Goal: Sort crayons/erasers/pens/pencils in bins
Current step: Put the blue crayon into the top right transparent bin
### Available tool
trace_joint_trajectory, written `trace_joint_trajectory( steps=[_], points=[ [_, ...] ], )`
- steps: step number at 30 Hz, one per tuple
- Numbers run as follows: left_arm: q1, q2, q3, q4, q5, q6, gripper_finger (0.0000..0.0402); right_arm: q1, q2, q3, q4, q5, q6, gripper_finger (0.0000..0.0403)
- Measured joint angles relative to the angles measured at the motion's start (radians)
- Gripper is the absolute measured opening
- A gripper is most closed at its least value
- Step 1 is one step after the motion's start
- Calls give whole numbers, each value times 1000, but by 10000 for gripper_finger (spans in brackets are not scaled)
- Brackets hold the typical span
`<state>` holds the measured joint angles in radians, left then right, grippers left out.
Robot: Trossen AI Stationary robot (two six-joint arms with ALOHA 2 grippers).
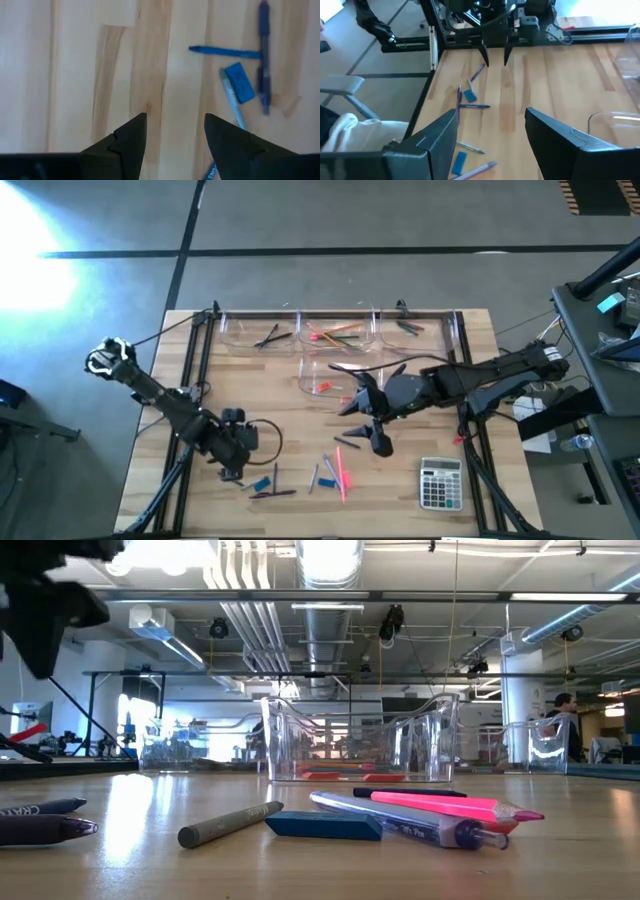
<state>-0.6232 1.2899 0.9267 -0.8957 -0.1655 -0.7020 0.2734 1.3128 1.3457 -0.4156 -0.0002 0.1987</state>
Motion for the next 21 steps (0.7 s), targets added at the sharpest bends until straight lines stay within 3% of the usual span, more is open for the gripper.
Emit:
trace_joint_trajectory(
  steps=[13,18,21],
  points=[
    [-15,37,-88,104,30,-27,184,43,63,-4,1,-1,36,219],
    [-14,38,-138,270,37,-19,184,43,84,-4,-43,-4,40,219],
    [-14,38,-146,272,82,2,184,43,93,-4,-83,-4,38,219]
  ],
)
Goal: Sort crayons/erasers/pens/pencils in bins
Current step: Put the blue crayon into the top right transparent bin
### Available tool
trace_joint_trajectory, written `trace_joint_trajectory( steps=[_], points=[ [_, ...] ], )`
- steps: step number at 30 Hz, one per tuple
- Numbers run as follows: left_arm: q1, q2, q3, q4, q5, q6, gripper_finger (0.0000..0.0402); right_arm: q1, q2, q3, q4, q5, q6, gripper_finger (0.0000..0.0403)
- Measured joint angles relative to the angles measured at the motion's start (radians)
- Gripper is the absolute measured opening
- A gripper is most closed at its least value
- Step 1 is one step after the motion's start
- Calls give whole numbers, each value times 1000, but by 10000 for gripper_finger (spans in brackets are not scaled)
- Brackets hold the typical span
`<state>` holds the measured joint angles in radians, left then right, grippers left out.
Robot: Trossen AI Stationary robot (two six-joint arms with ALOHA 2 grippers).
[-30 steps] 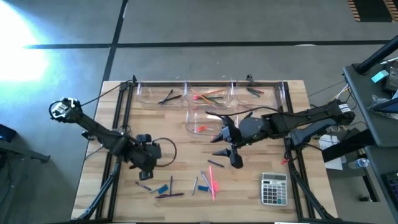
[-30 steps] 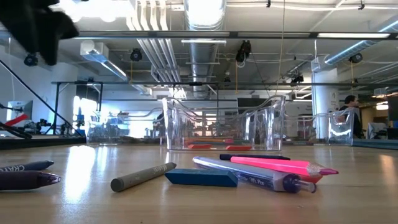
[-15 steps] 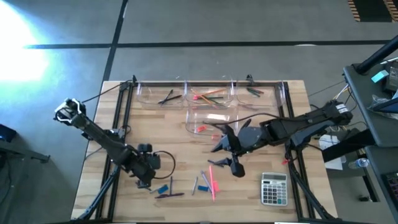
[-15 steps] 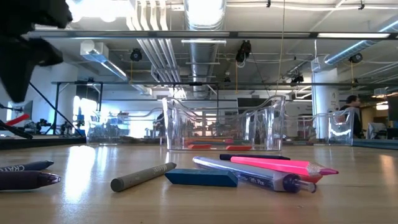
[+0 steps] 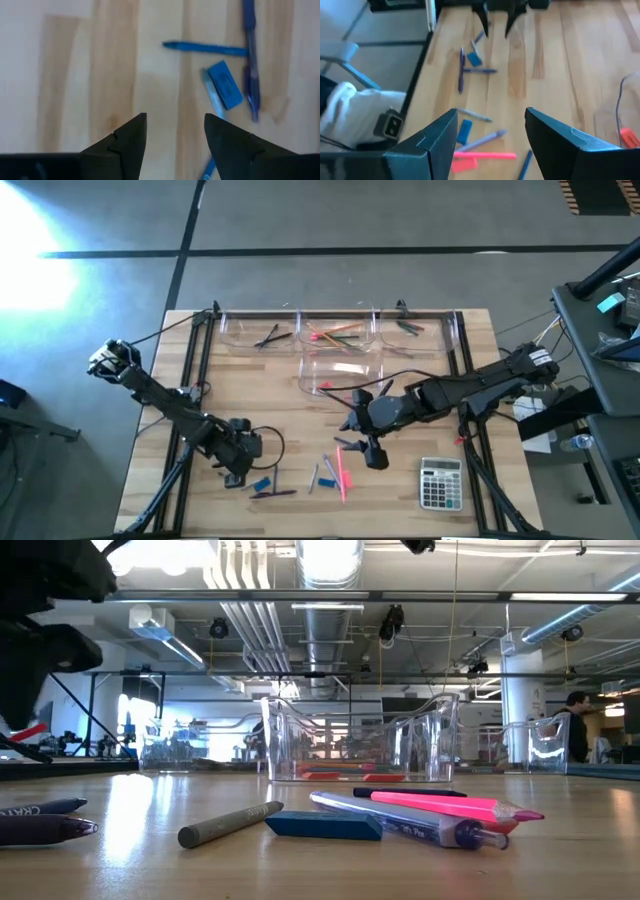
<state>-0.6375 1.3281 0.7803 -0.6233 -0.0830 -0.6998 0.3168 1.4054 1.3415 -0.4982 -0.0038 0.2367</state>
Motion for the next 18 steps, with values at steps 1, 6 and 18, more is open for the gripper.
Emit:
trace_joint_trajectory(
  steps=[1,6,18],
  points=[
    [0,0,0,-5,10,2,184,0,2,0,-10,0,2,219],
    [0,-6,0,-14,18,2,184,0,-1,-1,-28,2,61,219],
    [-9,19,-66,153,115,1,184,51,8,-5,-57,4,81,219]
  ],
)
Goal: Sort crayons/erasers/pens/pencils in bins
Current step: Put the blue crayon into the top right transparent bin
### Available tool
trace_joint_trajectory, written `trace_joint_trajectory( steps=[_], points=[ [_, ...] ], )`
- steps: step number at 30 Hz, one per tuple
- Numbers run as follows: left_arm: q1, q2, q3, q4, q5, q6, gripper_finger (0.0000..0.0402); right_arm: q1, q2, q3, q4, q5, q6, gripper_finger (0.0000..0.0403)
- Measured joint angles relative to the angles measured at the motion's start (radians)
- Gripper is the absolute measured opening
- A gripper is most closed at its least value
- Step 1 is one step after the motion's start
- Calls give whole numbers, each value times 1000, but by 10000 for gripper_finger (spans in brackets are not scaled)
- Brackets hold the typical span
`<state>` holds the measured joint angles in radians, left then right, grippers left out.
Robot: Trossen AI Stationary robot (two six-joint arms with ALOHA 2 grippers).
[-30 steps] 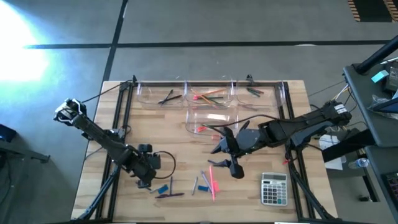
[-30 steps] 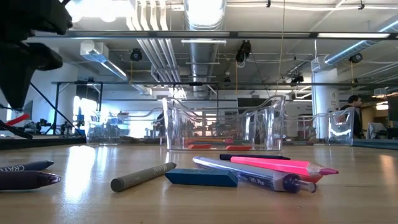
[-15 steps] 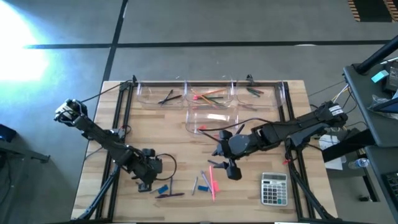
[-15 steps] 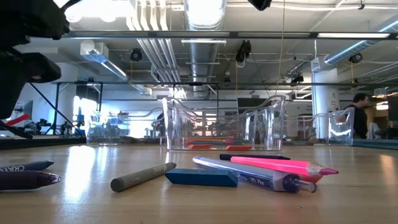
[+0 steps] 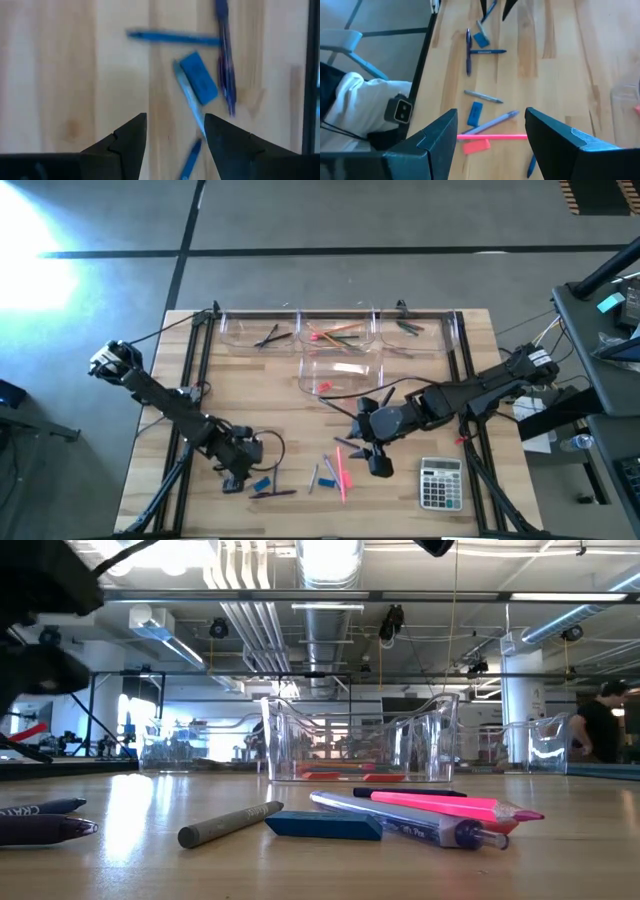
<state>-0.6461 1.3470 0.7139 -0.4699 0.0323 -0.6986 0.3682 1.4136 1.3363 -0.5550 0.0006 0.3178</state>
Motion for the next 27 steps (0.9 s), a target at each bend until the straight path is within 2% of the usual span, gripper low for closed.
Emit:
trace_joint_trajectory(
  steps=[11,17,23,27],
  points=[
    [-94,157,54,-62,20,-1,184,28,0,-4,-2,9,23,219],
    [-148,177,126,-165,11,-89,184,27,0,-4,-9,11,-26,219],
    [-180,186,136,-202,-69,-207,184,27,0,-4,-22,10,-116,219],
    [-197,232,131,-196,-26,-264,184,27,0,-4,-39,10,-182,219]
  ],
)
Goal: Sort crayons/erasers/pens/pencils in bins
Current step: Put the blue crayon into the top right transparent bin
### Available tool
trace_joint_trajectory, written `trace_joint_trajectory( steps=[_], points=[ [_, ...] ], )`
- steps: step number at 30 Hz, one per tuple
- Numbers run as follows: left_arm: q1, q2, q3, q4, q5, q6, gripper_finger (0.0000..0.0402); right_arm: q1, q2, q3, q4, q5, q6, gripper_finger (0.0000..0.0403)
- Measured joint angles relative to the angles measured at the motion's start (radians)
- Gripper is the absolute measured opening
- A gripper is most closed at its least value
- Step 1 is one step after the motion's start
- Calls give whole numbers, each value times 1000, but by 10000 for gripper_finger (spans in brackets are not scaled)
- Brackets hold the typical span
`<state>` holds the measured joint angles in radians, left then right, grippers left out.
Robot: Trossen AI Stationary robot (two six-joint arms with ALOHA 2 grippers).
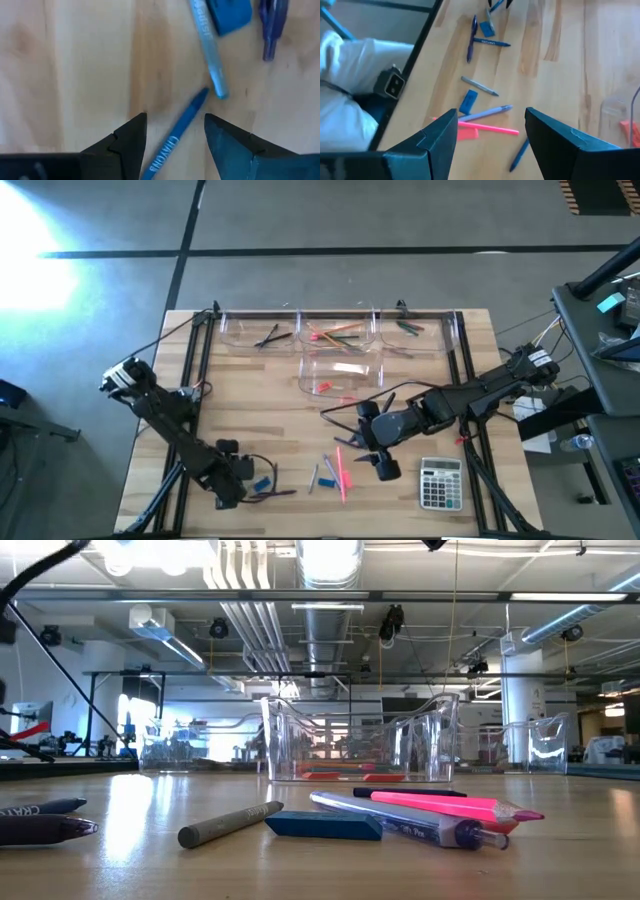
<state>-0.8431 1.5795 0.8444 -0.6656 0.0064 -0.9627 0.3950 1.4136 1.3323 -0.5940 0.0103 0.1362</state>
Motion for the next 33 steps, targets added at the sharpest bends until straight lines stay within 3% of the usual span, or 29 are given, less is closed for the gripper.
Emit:
trace_joint_trajectory(
  steps=[11,19,24,29,33],
  points=[
    [-16,104,4,-4,-26,-27,176,0,0,0,-29,-1,-69,219],
    [-15,152,6,-16,-31,-12,90,-5,0,2,-22,0,-87,219],
    [0,117,3,-39,-33,1,16,-7,0,18,-20,17,-76,219],
    [31,23,7,-46,-17,2,8,-7,0,17,-21,18,5,219],
    [42,-70,2,-86,-161,6,5,-2,1,0,-23,18,25,219]
  ],
)
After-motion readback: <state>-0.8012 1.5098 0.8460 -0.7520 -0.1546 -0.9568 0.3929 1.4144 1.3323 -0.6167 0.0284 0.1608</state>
